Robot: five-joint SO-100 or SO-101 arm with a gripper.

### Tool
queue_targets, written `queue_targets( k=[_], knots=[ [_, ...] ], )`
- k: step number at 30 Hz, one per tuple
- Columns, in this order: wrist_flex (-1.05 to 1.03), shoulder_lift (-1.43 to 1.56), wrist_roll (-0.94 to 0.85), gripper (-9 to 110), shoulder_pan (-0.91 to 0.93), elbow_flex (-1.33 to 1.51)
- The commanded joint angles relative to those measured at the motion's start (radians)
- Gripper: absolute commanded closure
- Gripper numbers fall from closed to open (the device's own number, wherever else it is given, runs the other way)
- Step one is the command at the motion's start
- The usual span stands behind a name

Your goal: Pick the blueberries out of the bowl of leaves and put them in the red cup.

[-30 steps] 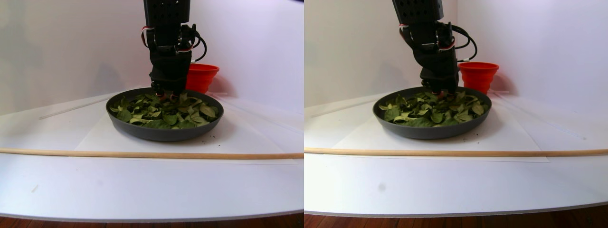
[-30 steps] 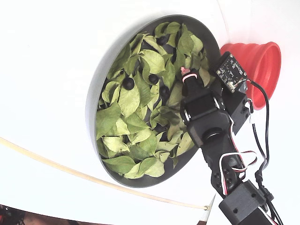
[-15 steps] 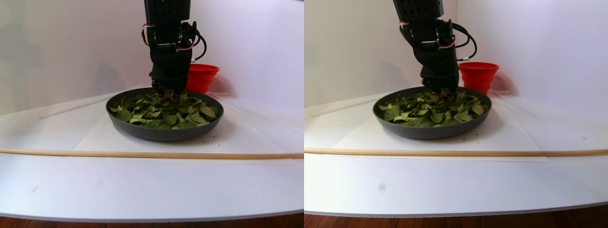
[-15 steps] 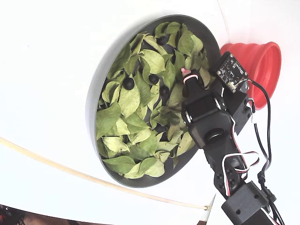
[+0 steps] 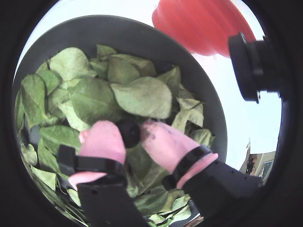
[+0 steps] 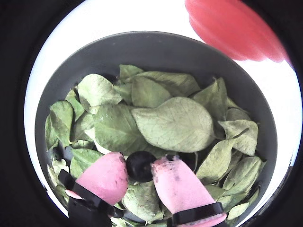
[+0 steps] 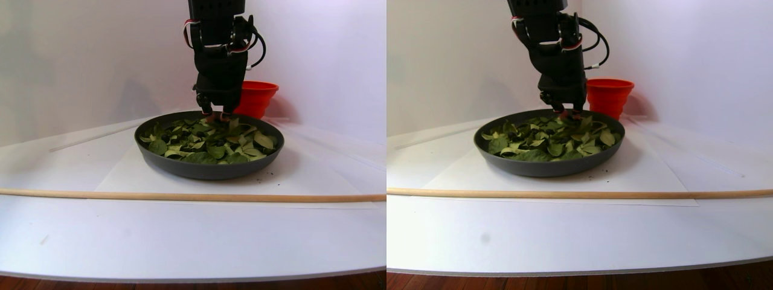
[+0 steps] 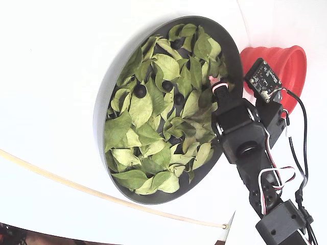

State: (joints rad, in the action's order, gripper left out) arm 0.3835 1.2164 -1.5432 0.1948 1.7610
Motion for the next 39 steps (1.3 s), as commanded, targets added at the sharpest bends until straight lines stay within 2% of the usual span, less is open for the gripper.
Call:
queue_targets(
  k=[1,39],
  knots=[
    [-0.008,0.152,-0.005,92,0.018,0.002],
    [-0.15,0.436,-0.061,92,0.051,0.097]
  ],
)
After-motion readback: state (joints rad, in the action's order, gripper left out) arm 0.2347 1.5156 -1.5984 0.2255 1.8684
